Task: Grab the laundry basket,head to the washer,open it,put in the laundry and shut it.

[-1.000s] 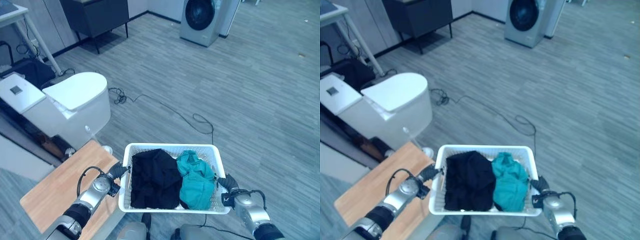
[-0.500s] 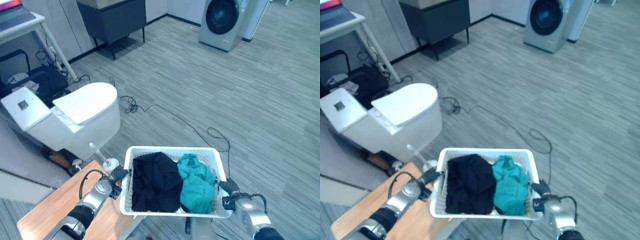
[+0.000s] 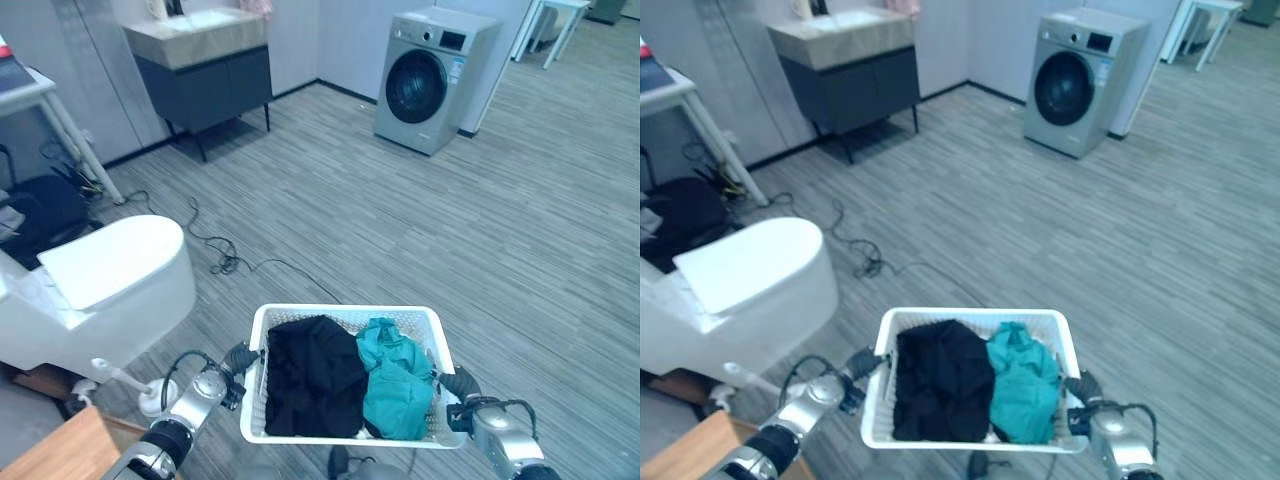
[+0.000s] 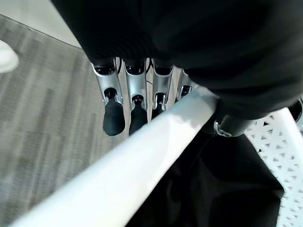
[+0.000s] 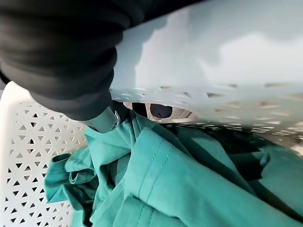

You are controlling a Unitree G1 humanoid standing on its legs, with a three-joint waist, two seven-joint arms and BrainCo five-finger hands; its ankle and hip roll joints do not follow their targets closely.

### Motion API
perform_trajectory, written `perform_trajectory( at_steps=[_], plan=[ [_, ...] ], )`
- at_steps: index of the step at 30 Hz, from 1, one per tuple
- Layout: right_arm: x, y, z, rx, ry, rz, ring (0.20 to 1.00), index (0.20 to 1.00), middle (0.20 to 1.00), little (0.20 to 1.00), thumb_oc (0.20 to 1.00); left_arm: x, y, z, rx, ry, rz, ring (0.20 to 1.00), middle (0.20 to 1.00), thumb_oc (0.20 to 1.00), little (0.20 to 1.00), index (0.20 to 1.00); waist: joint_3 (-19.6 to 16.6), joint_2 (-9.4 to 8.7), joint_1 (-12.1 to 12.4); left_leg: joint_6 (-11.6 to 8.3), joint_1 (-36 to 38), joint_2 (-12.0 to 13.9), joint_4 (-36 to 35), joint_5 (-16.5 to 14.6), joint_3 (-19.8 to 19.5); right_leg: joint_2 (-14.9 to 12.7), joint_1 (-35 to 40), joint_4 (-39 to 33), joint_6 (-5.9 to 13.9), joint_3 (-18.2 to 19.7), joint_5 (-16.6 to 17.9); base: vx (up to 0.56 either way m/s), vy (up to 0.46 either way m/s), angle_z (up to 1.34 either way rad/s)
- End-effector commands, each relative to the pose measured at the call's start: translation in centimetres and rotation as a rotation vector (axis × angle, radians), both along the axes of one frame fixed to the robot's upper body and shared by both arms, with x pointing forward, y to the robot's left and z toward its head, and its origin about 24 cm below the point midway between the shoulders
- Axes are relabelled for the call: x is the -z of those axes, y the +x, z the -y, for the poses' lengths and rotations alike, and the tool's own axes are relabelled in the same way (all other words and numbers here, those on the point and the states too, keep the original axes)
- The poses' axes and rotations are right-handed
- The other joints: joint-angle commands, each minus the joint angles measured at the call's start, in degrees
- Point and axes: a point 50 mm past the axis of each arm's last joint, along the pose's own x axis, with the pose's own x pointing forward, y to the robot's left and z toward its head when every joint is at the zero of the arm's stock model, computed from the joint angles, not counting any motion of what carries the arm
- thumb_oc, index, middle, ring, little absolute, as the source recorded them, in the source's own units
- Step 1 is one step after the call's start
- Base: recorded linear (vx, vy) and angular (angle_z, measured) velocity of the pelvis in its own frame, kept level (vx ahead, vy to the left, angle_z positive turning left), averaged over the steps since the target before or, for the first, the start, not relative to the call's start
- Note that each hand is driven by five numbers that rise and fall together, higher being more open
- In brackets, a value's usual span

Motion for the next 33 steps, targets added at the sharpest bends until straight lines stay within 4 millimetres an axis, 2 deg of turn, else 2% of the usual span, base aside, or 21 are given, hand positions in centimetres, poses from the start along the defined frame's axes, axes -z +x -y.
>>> perform_trajectory(
  at_steps=[1, 2, 3, 4, 5, 8, 13, 14, 16, 17, 18, 19, 20, 22, 24, 26, 28, 29, 30, 31, 33],
  plan=[
    [-3.9, 2.9, -1.2, -0.065, 0.199, 0.229, 0.2, 0.2, 0.2, 0.2, 0.2, -4.3, 3.4, -1.3, -0.07, -0.076, 0.198, 0.2, 0.2, 0.2, 0.2, 0.2, 0.3, 1.04, 3.0, 1.69, 3.9, -3.1, -16.3, -1.0, 4.8, -2.8, 2.2, -0.3, 14.4, 5.5, 0.2, 0.34, -0.043, 0.06],
    [-3.9, 2.9, -1.4, -0.068, 0.203, 0.235, 0.2, 0.2, 0.2, 0.2, 0.2, -4.7, 3.7, -1.1, -0.072, -0.082, 0.223, 0.2, 0.2, 0.2, 0.2, 0.2, 0.0, 1.76, 3.9, 1.06, 2.8, -4.5, -27.4, -0.7, 5.4, -1.9, 3.2, -0.4, 14.84, 5.6, -1.0, 0.28, -0.007, -0.44],
    [-3.9, 3.0, -1.6, -0.073, 0.208, 0.24, 0.2, 0.2, 0.2, 0.2, 0.2, -4.9, 3.9, -1.0, -0.068, -0.083, 0.232, 0.2, 0.2, 0.2, 0.2, 0.2, 0.0, 1.97, 4.5, 0.76, 2.9, -5.0, -33.2, -0.2, 5.4, -1.7, 4.3, -0.7, 14.97, 5.5, -1.6, 0.52, 0.015, -0.46],
    [-3.8, 3.1, -1.8, -0.073, 0.214, 0.24, 0.2, 0.2, 0.2, 0.2, 0.2, -5.0, 4.1, -1.0, -0.074, -0.084, 0.234, 0.2, 0.2, 0.2, 0.2, 0.2, 0.1, 2.94, 5.3, -0.21, 3.6, -6.1, -43.0, 4.2, 3.5, -0.4, 6.4, -0.5, 14.93, 5.6, -3.5, 0.56, 0.054, -0.44],
    [-3.7, 3.2, -1.9, -0.069, 0.213, 0.239, 0.2, 0.2, 0.2, 0.2, 0.2, -5.1, 4.2, -1.1, -0.079, -0.082, 0.234, 0.2, 0.2, 0.2, 0.2, 0.2, 0.1, 3.32, 5.9, -0.81, 1.7, -5.7, -47.9, 6.2, 2.6, 0.3, 8.2, -0.4, 14.74, 6.3, -5.0, 0.6, 0.072, 0.0],
    [-3.7, 3.8, -2.6, -0.075, 0.224, 0.249, 0.2, 0.2, 0.2, 0.2, 0.2, -5.3, 4.3, -1.5, -0.088, -0.083, 0.242, 0.2, 0.2, 0.2, 0.2, 0.2, 0.9, 3.07, 7.1, -1.23, -0.1, -5.7, -51.5, 7.3, 1.0, 0.7, 10.8, 0.8, 14.38, 8.1, -7.7, 0.4, 0.077, -0.34],
    [-4.0, 4.1, -2.5, -0.057, 0.226, 0.268, 0.2, 0.2, 0.2, 0.2, 0.2, -5.8, 4.5, -1.6, -0.07, -0.069, 0.255, 0.2, 0.2, 0.2, 0.2, 0.2, -0.7, 3.01, 7.0, -0.25, 0.5, -4.6, -48.9, 8.9, 3.8, 0.3, 13.4, 1.9, 14.79, 9.0, -10.0, 0.35, 0.13, -0.18],
    [-4.1, 4.1, -2.4, -0.048, 0.224, 0.277, 0.2, 0.2, 0.2, 0.2, 0.2, -6.2, 4.8, -1.4, -0.046, -0.06, 0.269, 0.2, 0.2, 0.2, 0.2, 0.2, -2.2, 2.04, 7.0, 0.58, 0.8, -5.6, -46.7, 8.0, 4.1, -0.9, 13.8, 5.1, 15.91, 9.1, -9.6, 0.62, 0.239, 0.07],
    [-4.2, 4.2, -2.3, -0.047, 0.218, 0.283, 0.2, 0.2, 0.2, 0.2, 0.2, -6.4, 4.9, -1.4, -0.029, -0.046, 0.279, 0.2, 0.2, 0.2, 0.2, 0.2, -2.9, 1.02, 7.1, 2.69, 2.8, -7.5, -44.8, 4.8, 4.8, -3.1, 12.0, 14.4, 18.62, 9.6, -4.5, 0.46, 0.201, 0.1],
    [-4.2, 4.2, -2.3, -0.047, 0.218, 0.283, 0.2, 0.2, 0.2, 0.2, 0.2, -6.4, 4.9, -1.4, -0.029, -0.046, 0.279, 0.2, 0.2, 0.2, 0.2, 0.2, -3.1, 1.15, 7.1, 2.66, 2.7, -7.3, -44.8, 4.9, 4.8, -2.9, 11.8, 14.4, 18.6, 9.7, -4.3, 0.37, 0.222, -0.08],
    [-4.2, 4.3, -2.2, -0.047, 0.201, 0.281, 0.2, 0.2, 0.2, 0.2, 0.2, -6.4, 4.9, -1.3, -0.02, -0.044, 0.278, 0.2, 0.2, 0.2, 0.2, 0.2, -3.0, 1.33, 7.0, 4.29, 5.6, -7.6, -44.6, 2.9, 6.8, -5.2, 7.9, 25.4, 21.79, 8.0, 3.8, 0.36, 0.239, -0.26],
    [-4.2, 4.5, -2.1, -0.049, 0.188, 0.276, 0.2, 0.2, 0.2, 0.2, 0.2, -6.3, 4.8, -1.2, -0.021, -0.045, 0.273, 0.2, 0.2, 0.2, 0.2, 0.2, -2.6, 1.96, 6.6, 5.13, 7.9, -7.5, -44.9, 1.7, 7.6, -7.0, 5.8, 31.6, 22.59, 6.2, 7.0, 0.49, 0.334, -0.37],
    [-4.3, 4.6, -2.0, -0.046, 0.182, 0.278, 0.2, 0.2, 0.2, 0.2, 0.2, -6.3, 4.8, -1.2, -0.017, -0.046, 0.271, 0.2, 0.2, 0.2, 0.2, 0.2, -2.7, 3.05, 6.1, 5.65, 10.1, -6.9, -45.6, 0.8, 8.3, -8.3, 4.0, 35.2, 22.58, 3.6, 8.3, 0.36, 0.266, -0.34],
    [-4.3, 4.6, -1.8, -0.038, 0.177, 0.281, 0.2, 0.2, 0.2, 0.2, 0.2, -6.2, 4.7, -0.9, -0.008, -0.051, 0.269, 0.2, 0.2, 0.2, 0.2, 0.2, -2.1, 4.8, 4.7, 6.51, 14.3, -6.3, -47.2, -0.5, 8.7, -10.6, -1.1, 41.3, 22.03, 0.0, 7.8, 0.36, 0.213, -0.21],
    [-4.5, 4.6, -1.4, -0.035, 0.162, 0.284, 0.2, 0.2, 0.2, 0.2, 0.2, -6.3, 4.7, -0.6, 0.002, -0.059, 0.269, 0.2, 0.2, 0.2, 0.2, 0.2, -1.2, 5.22, 2.7, 6.69, 17.2, -7.3, -47.6, -1.9, 7.5, -9.2, -6.6, 38.7, 20.64, -0.2, 3.7, 0.36, 0.078, -0.14],
    [-4.5, 4.5, -1.1, -0.03, 0.158, 0.285, 0.2, 0.2, 0.2, 0.2, 0.2, -6.3, 4.8, -0.5, 0.006, -0.061, 0.267, 0.2, 0.2, 0.2, 0.2, 0.2, -1.0, 5.2, 1.8, 6.59, 18.3, -7.6, -47.6, -2.5, 6.9, -7.8, -8.2, 35.2, 20.43, 0.7, 3.0, 0.31, -0.021, 0.18],
    [-4.9, 4.5, -0.3, -0.033, 0.134, 0.287, 0.2, 0.2, 0.2, 0.2, 0.2, -6.7, 5.0, -0.7, 0.009, -0.052, 0.282, 0.2, 0.2, 0.2, 0.2, 0.2, -0.9, 4.44, 0.0, 5.56, 21.9, -8.5, -47.9, -6.2, 5.4, -7.3, -9.8, 15.2, 19.97, 2.4, 1.2, 0.42, -0.086, 0.65],
    [-4.9, 4.5, -0.3, -0.033, 0.134, 0.287, 0.2, 0.2, 0.2, 0.2, 0.2, -6.7, 5.0, -0.7, 0.009, -0.052, 0.282, 0.2, 0.2, 0.2, 0.2, 0.2, -0.9, 4.44, 0.0, 5.56, 21.9, -8.5, -47.9, -6.2, 5.4, -7.3, -9.8, 15.2, 19.97, 2.4, 1.2, 0.46, -0.122, 0.48],
    [-5.0, 4.4, 0.1, -0.024, 0.128, 0.286, 0.2, 0.2, 0.2, 0.2, 0.2, -6.7, 5.3, -0.4, 0.012, -0.049, 0.283, 0.2, 0.2, 0.2, 0.2, 0.2, -0.8, 4.11, -1.3, 4.91, 23.9, -9.1, -47.3, -8.9, 3.7, -7.1, -11.8, 3.0, 21.02, 7.0, 3.7, 0.45, -0.121, 0.2],
    [-4.9, 4.2, 0.3, -0.015, 0.13, 0.281, 0.2, 0.2, 0.2, 0.2, 0.2, -6.7, 5.4, -0.2, 0.015, -0.047, 0.288, 0.2, 0.2, 0.2, 0.2, 0.2, -0.6, 3.81, -2.0, 4.65, 25.0, -9.5, -46.9, -10.1, 2.9, -7.8, -13.6, -0.6, 22.0, 9.3, 5.4, 0.62, -0.153, 0.46],
    [-4.9, 4.2, 0.3, -0.012, 0.134, 0.282, 0.2, 0.2, 0.2, 0.2, 0.2, -6.8, 5.6, -0.1, 0.014, -0.044, 0.293, 0.2, 0.2, 0.2, 0.2, 0.2, -0.3, 4.42, -2.3, 4.41, 26.4, -8.9, -46.2, -11.5, 2.8, -7.9, -14.5, -4.3, 22.74, 9.1, 6.8, 0.42, -0.097, 0.74]
  ],
)
